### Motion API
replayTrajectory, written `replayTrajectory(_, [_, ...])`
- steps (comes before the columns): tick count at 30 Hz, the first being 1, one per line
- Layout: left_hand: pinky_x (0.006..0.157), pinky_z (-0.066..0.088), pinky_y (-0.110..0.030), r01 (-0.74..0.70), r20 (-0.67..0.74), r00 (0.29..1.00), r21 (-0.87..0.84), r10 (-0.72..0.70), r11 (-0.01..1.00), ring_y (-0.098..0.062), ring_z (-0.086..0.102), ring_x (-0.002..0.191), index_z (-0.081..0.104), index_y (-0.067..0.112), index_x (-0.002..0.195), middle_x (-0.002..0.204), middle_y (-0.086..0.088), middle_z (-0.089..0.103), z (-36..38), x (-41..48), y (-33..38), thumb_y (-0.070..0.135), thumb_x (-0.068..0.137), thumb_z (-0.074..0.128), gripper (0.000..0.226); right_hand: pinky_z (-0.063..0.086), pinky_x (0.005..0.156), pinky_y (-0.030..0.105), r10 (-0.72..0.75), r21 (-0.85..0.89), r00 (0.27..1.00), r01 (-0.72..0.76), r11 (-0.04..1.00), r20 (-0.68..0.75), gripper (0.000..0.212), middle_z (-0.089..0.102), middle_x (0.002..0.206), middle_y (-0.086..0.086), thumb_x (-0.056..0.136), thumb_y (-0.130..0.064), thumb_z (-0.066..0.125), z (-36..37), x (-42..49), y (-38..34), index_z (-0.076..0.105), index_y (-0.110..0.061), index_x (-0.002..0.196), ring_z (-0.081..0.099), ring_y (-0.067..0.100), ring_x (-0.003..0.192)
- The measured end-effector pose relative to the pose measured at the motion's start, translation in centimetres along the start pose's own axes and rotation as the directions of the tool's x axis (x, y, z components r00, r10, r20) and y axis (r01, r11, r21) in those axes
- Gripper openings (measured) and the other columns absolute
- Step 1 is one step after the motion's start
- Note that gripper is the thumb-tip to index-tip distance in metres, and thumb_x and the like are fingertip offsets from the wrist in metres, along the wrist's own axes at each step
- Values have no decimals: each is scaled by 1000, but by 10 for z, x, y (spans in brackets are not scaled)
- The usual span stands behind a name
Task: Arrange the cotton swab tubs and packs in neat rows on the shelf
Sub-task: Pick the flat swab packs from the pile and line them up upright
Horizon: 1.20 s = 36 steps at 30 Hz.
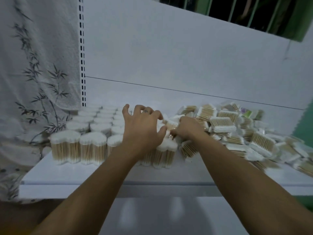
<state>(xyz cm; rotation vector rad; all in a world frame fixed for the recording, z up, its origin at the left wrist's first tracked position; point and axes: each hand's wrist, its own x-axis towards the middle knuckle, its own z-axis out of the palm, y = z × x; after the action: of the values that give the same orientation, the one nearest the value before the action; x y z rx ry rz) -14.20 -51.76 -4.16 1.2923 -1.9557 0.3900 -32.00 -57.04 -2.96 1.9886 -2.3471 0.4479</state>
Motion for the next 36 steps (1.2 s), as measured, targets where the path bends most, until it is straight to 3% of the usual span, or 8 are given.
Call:
replayTrajectory(7, [113, 4, -52, -1, 136, 991, 50, -6, 999, -17, 34, 132, 56, 35, 119, 126, 8, 56, 1, 31, 2, 52, 93, 43, 33, 53, 69, 33, 29, 344, 1000, -31, 938, 10, 27, 66, 87, 7, 71, -22, 75, -4, 13, 11, 62, -9, 91, 63, 22, 81])
replayTrajectory(13, [113, 10, -52, -47, 221, 975, 111, 21, 993, -20, 36, 132, 56, 35, 119, 128, 7, 56, 10, 61, 18, 56, 92, 45, 36, 40, 54, 26, 28, 603, 990, 60, 795, -136, 24, 55, 66, 1, 67, -14, 77, -42, 25, 31, 53, -16, 68, 53, 18, 63])
replayTrajectory(17, [110, 18, -49, -52, 303, 953, 73, 27, 996, -19, 43, 125, 56, 35, 119, 123, 8, 58, 21, 82, 44, 59, 90, 47, 39, 42, 55, 32, 39, 705, 974, 132, 697, -222, 23, 54, 66, 4, 68, -9, 73, -85, 33, 65, 52, -16, 70, 53, 21, 62])
replayTrajectory(21, [105, 26, -45, -65, 360, 931, 19, 54, 998, -18, 50, 119, 52, 35, 126, 125, 8, 59, 33, 104, 76, 61, 89, 50, 45, 46, 63, 32, 72, 585, 906, 207, 784, -416, 14, 60, 78, 3, 72, -15, 72, -123, 50, 117, 61, -13, 81, 55, 21, 71])
replayTrajectory(25, [102, 28, -43, -78, 398, 915, 11, 67, 997, -18, 52, 117, 51, 33, 127, 125, 9, 59, 48, 126, 104, 59, 90, 51, 45, 39, 75, 33, -89, 54, 781, 155, 986, -618, 26, 55, 111, 7, 83, -20, 67, -139, 71, 173, 61, -18, 108, 49, 26, 106])
replayTrajectory(28, [101, 29, -43, -83, 426, 902, 25, 64, 996, -18, 52, 118, 51, 32, 127, 126, 9, 59, 59, 138, 123, 58, 90, 53, 46, 39, 86, 36, -142, -236, 874, 31, 971, -465, 35, 53, 122, 9, 87, -24, 64, -128, 91, 217, 58, -17, 121, 46, 28, 115])
replayTrajectory(31, [102, 28, -44, -83, 441, 895, 20, 66, 996, -19, 52, 118, 50, 31, 129, 127, 7, 59, 70, 145, 137, 58, 90, 54, 47, 44, 92, 38, -74, -77, 988, 64, 995, -134, 57, 57, 129, 8, 84, -39, 70, -108, 99, 243, 49, -24, 134, 52, 30, 117])
replayTrajectory(36, [103, 29, -45, -103, 453, 889, 69, 61, 992, -19, 51, 121, 51, 30, 130, 129, 7, 58, 81, 151, 147, 58, 90, 53, 48, 44, 99, 37, -143, 80, 978, 157, 984, -152, 70, 54, 137, 9, 82, -20, 70, -108, 96, 254, 41, -27, 145, 50, 28, 123])
